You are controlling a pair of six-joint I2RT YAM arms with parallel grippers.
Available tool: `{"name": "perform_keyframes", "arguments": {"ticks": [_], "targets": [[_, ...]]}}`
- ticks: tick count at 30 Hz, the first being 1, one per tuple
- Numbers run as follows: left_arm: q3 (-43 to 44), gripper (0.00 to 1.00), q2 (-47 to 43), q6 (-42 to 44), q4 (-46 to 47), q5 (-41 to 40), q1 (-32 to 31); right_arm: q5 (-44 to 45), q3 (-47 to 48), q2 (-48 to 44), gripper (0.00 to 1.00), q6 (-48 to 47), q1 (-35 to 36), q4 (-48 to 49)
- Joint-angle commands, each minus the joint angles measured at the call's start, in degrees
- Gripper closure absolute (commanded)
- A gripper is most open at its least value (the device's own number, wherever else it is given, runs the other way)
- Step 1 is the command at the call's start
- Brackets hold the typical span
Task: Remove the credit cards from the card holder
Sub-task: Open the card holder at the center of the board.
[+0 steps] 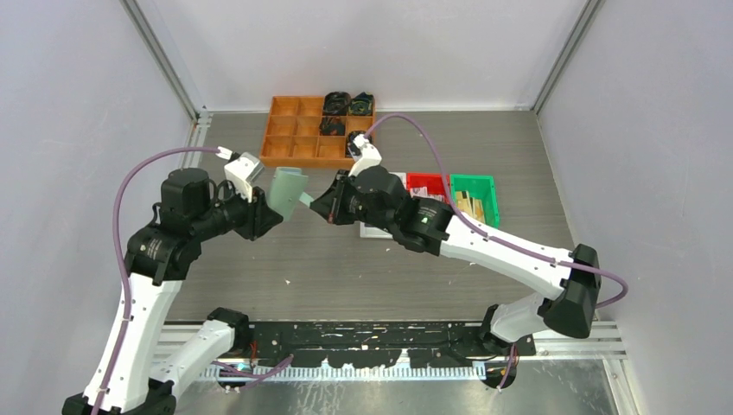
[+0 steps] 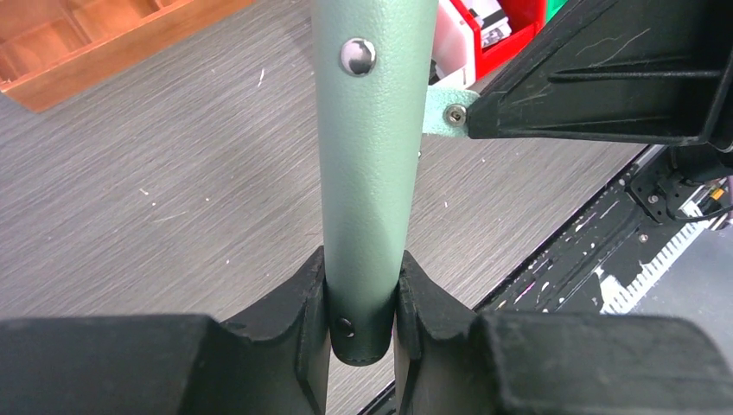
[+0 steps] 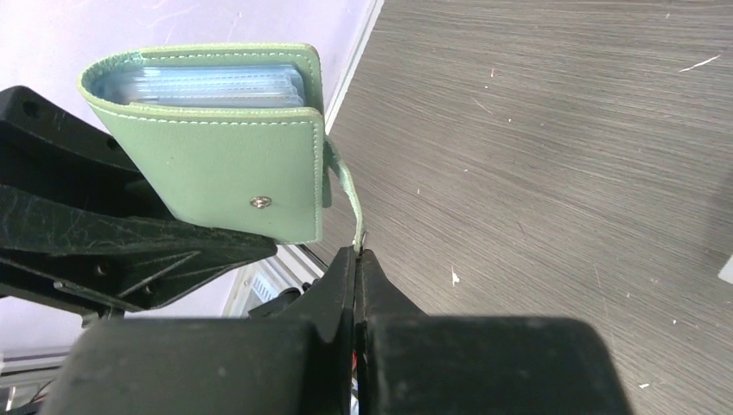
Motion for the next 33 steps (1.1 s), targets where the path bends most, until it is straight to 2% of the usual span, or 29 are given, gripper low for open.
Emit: {"name": "perform_keyframes", "arguments": {"ticks": [1, 4, 7, 8, 10, 12, 15, 19, 25, 33], "targets": [[3.43, 1.00, -0.54, -0.65, 5.05, 0.63, 0.25, 0.72, -1.22, -5.62, 0.92, -3.40, -0.18, 1.60], [4.20, 1.00, -0.48, 0.39, 4.39, 2.29, 0.24, 0.54, -0.83, -6.78, 0.59, -4.36, -0.21, -0.06], [5.33, 1.00, -0.23, 1.18, 2.82, 8.50, 0.25, -1.13, 0.69, -7.40, 0.26, -6.08, -0.87, -2.44], [5.84, 1.00, -0.10, 1.10, 2.17, 10.39, 0.26, -4.16, 1.36, -7.44, 0.16, -6.64, -1.51, -3.00], [7.09, 1.00, 0.62, 1.18, 0.21, 14.41, 0.26, -12.72, 2.39, -7.50, 0.08, -6.89, -4.60, -3.00], [8.53, 1.00, 1.69, 1.86, -1.95, 17.35, 0.21, -21.55, 2.88, -7.35, 0.04, -6.05, -7.61, -1.32], [10.36, 1.00, 3.08, 3.51, -5.15, 20.30, 0.24, -32.06, 4.52, -6.03, 0.04, -4.58, -11.48, -0.50], [11.63, 1.00, 3.30, 3.96, -6.80, 22.58, 0.26, -41.44, 5.49, -4.34, 0.10, -4.12, -12.91, 0.41], [12.82, 1.00, 3.67, 2.39, -6.98, 24.60, 0.26, -52.59, 3.03, -2.58, 0.27, 0.65, -12.92, 9.15], [14.26, 1.00, 3.79, 1.07, -6.94, 26.24, 0.26, -55.53, 4.35, -1.39, 0.56, -0.53, -12.95, 7.12]]}}
